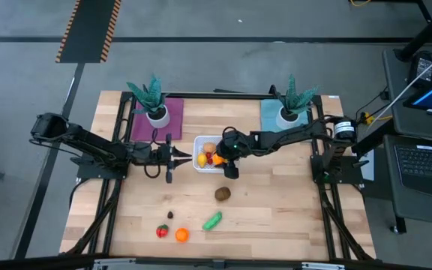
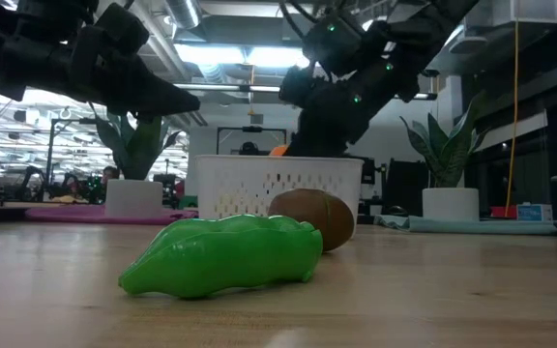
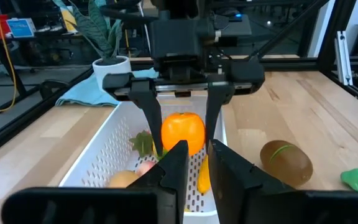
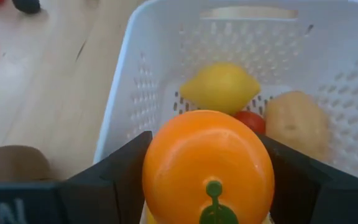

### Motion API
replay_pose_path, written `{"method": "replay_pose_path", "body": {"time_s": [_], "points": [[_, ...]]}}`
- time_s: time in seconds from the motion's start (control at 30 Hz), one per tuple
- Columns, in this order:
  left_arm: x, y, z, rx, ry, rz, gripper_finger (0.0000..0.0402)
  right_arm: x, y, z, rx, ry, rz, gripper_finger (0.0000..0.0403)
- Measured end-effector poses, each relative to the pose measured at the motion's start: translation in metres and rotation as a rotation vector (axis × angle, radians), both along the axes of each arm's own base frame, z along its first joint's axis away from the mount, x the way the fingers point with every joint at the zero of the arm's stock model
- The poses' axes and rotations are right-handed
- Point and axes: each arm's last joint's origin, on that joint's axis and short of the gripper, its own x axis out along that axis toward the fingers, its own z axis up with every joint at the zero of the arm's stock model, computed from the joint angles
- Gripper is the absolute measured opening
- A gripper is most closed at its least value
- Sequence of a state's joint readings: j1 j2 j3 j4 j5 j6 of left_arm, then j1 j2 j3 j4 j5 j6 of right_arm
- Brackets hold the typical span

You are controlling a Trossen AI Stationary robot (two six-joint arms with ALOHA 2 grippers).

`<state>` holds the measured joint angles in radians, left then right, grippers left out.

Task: Pick and placing Produce into tupperware
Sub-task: Put the orange into the white bin, then put the blackberry into the white bin

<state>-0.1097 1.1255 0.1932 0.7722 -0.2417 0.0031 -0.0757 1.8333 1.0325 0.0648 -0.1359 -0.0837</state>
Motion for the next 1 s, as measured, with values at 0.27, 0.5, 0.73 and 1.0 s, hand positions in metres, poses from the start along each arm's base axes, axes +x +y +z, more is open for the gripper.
{"method": "replay_pose_path", "body": {"time_s": [0.27,0.5,0.73,1.0], "points": [[0.0,0.0,-0.001,0.001,0.005,0.0,0.0071,0.004,0.001,-0.006,0.018,-0.011,0.02,0.0252],[-0.001,0.0,-0.003,0.004,0.03,0.0,0.0081,0.004,0.0,-0.005,0.013,-0.021,0.017,0.0287],[-0.001,0.0,-0.003,0.005,0.032,0.0,0.0088,0.002,0.0,0.004,-0.01,-0.041,0.033,0.0292],[0.0,0.0,-0.002,0.012,0.021,-0.002,0.0084,-0.01,0.001,0.042,-0.019,-0.117,0.034,0.0293]]}}
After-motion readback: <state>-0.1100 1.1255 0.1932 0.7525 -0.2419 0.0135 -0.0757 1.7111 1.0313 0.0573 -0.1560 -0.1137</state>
